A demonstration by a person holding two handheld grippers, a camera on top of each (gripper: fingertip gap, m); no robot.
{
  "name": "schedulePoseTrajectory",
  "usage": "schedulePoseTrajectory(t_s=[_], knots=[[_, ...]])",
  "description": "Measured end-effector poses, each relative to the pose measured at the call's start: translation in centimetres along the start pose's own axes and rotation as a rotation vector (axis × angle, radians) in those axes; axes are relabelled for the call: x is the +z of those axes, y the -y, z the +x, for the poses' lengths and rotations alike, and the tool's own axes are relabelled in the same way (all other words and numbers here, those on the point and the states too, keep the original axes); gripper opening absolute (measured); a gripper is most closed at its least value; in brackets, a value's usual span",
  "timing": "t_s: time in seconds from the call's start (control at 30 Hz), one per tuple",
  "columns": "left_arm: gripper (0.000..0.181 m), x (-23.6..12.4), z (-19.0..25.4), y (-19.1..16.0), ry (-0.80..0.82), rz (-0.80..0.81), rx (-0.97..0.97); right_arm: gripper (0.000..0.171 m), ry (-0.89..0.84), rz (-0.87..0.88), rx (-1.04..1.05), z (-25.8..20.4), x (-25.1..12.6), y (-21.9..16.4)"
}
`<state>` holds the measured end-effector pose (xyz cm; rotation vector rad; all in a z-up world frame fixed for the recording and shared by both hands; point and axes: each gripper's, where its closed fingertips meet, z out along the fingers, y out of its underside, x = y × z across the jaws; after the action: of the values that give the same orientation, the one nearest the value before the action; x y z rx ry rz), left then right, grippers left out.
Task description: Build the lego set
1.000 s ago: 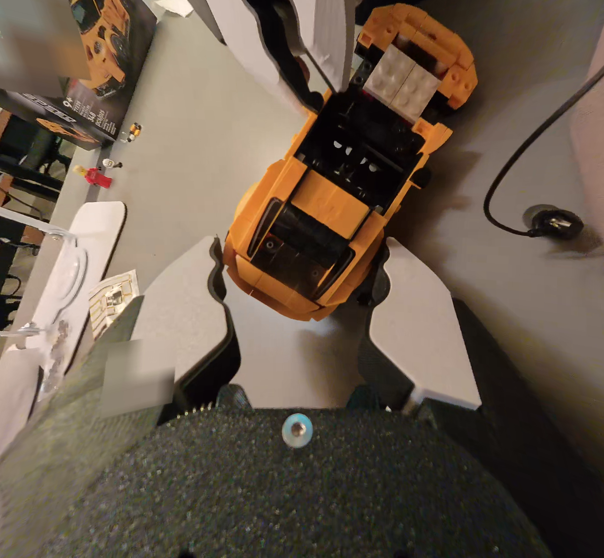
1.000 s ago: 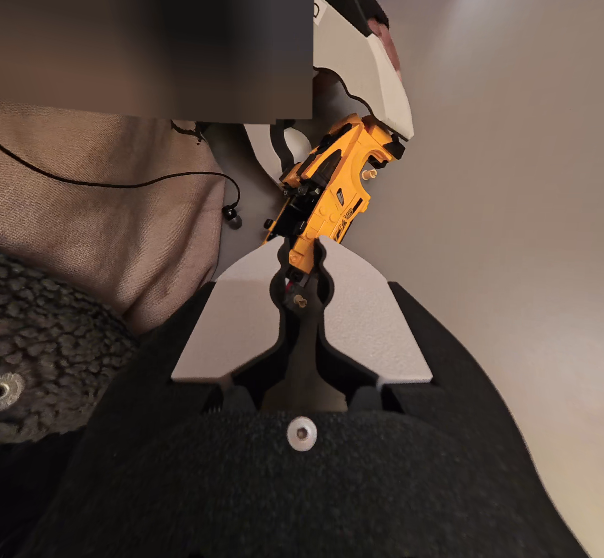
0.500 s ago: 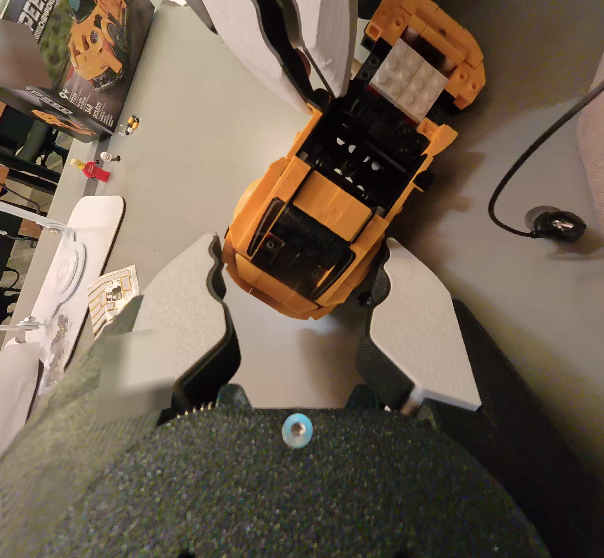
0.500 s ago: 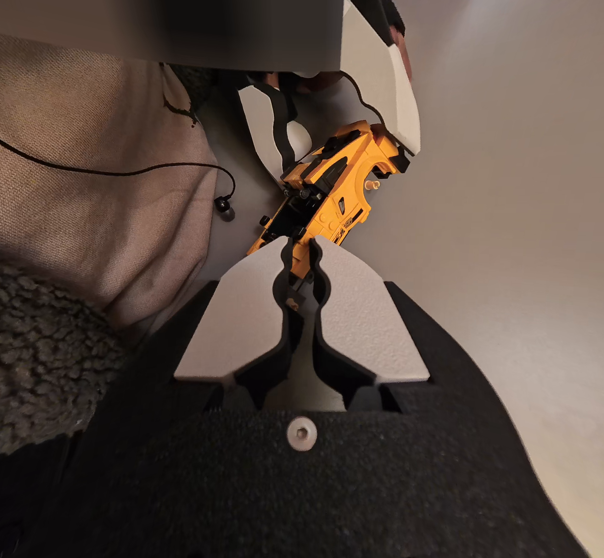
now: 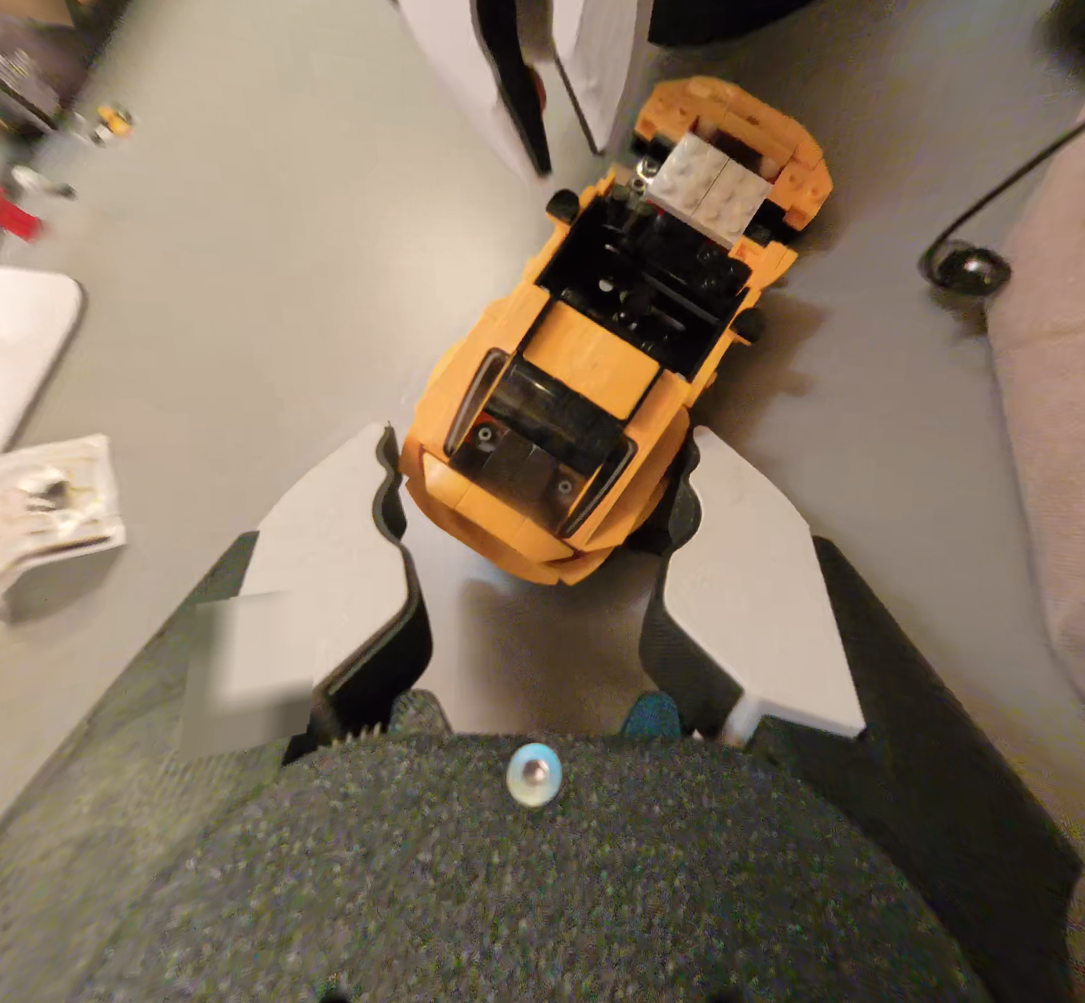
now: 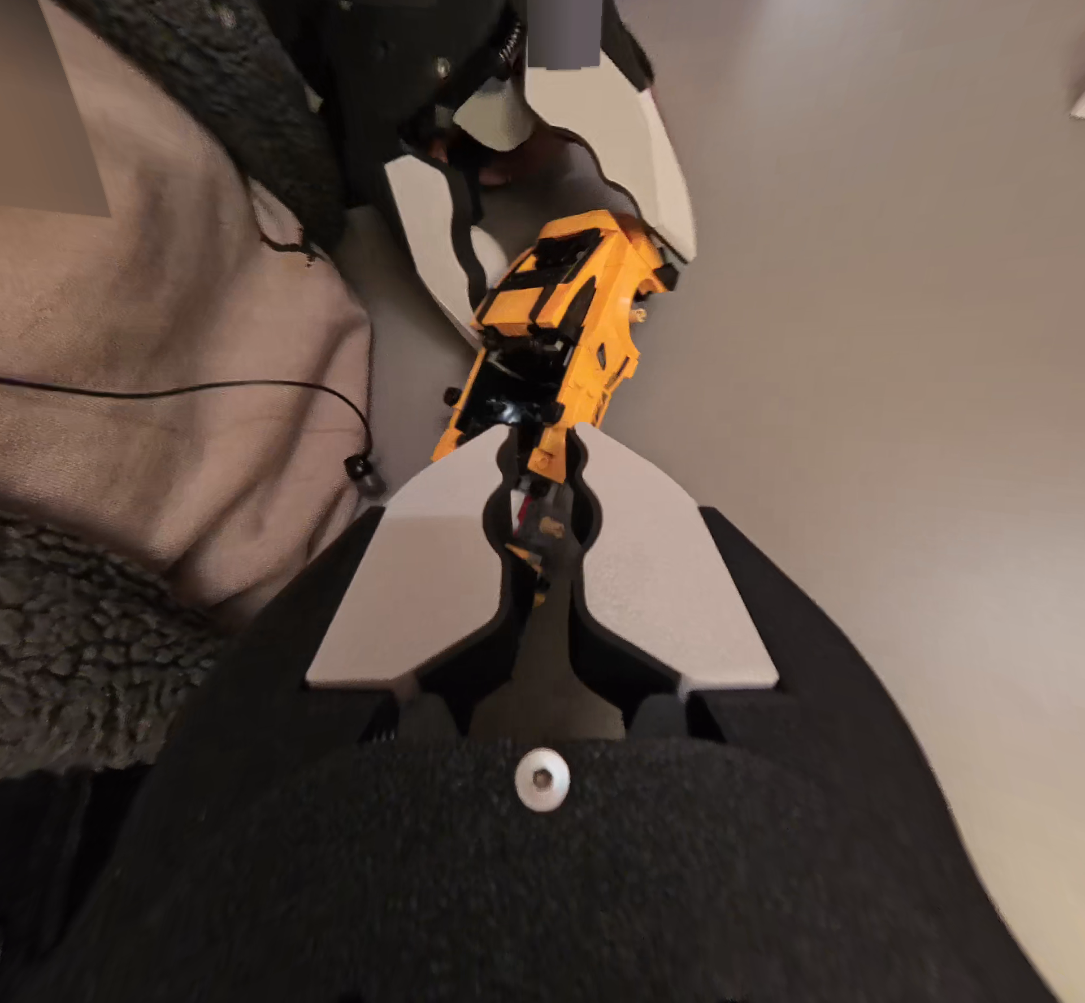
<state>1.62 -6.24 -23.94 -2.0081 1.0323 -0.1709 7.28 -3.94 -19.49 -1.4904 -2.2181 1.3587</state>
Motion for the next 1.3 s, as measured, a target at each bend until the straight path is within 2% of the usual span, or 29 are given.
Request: schedulePoseTrajectory(t_s=[0.13, 0.27, 0.47, 0.63, 0.7, 0.9, 1.17, 1.3], knots=[[0.089, 0.2, 0.0, -0.6, -0.097, -0.034, -0.156, 0.022, -0.107, 0.014, -0.035, -0.2, -1.1, -0.8], [0.089, 0.6, -0.2, -0.8, -0.161, -0.055, -0.229, 0.035, -0.192, -0.059, -0.062, -0.6, -0.7, -3.2], [0.089, 1.3, -1.6, -0.7, -0.197, -0.08, -0.2, 0.048, -0.276, -0.088, -0.072, -0.7, -0.9, -4.9], [0.089, 2.1, -3.5, -0.4, -0.269, -0.055, -0.098, 0.048, -0.382, -0.105, -0.083, 0.7, -0.9, -5.3], [0.09, 2.5, -5.3, -0.5, -0.242, -0.069, -0.09, 0.044, -0.416, -0.097, -0.053, 1.4, -0.9, -5.1], [0.079, 1.8, -9.5, -1.3, -0.006, -0.109, -0.104, 0.038, -0.522, -0.128, -0.038, 2.9, -0.7, -5.2], [0.064, -1.8, -6.2, -0.4, 0.047, -0.048, -0.164, 0.037, -0.521, -0.158, -0.089, 3.7, -0.1, -4.5], [0.051, -2.7, -2.6, -0.4, -0.058, -0.053, -0.148, 0.035, -0.541, -0.152, -0.079, 6.0, -0.5, -3.8]])
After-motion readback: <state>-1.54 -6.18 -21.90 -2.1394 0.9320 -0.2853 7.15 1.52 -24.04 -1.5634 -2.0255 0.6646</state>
